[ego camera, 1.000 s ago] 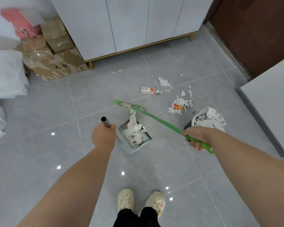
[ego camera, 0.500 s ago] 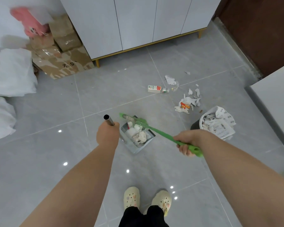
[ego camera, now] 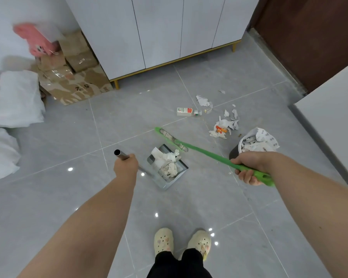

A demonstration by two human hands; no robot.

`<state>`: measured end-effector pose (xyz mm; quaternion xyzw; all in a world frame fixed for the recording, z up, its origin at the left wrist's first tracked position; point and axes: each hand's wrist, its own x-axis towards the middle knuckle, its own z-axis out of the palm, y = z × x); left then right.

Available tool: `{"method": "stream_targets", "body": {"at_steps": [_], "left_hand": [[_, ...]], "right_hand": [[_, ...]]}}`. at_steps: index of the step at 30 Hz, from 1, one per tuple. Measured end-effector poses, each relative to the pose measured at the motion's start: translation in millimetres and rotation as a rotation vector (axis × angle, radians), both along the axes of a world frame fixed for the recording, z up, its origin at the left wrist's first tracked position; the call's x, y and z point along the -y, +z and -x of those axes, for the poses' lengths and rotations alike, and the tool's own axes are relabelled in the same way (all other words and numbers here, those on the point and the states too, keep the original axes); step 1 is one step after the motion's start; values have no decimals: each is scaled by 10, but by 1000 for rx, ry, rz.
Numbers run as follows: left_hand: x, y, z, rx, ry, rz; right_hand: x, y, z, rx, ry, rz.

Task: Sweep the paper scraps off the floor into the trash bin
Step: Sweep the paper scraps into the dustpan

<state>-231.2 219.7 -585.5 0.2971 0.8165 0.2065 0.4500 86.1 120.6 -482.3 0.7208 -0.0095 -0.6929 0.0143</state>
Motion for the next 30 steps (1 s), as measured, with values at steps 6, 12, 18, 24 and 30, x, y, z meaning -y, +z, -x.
{"method": "stream_targets", "body": {"at_steps": [6, 12, 18, 24, 30], "left_hand": [[103, 210, 67, 58, 86, -48], [143, 567, 41, 17, -32, -147], [91, 509, 81, -62, -70, -153], [-85, 43, 33, -111, -104, -122], [-238, -166, 114, -107, -101, -116]], "right_hand": [[230, 88, 28, 64, -19, -27], [376, 206, 271, 190, 26, -131], [352, -19, 555, 251, 10, -230], [57, -697, 706, 279, 179, -231], [-110, -911, 907, 130, 335, -146]]}}
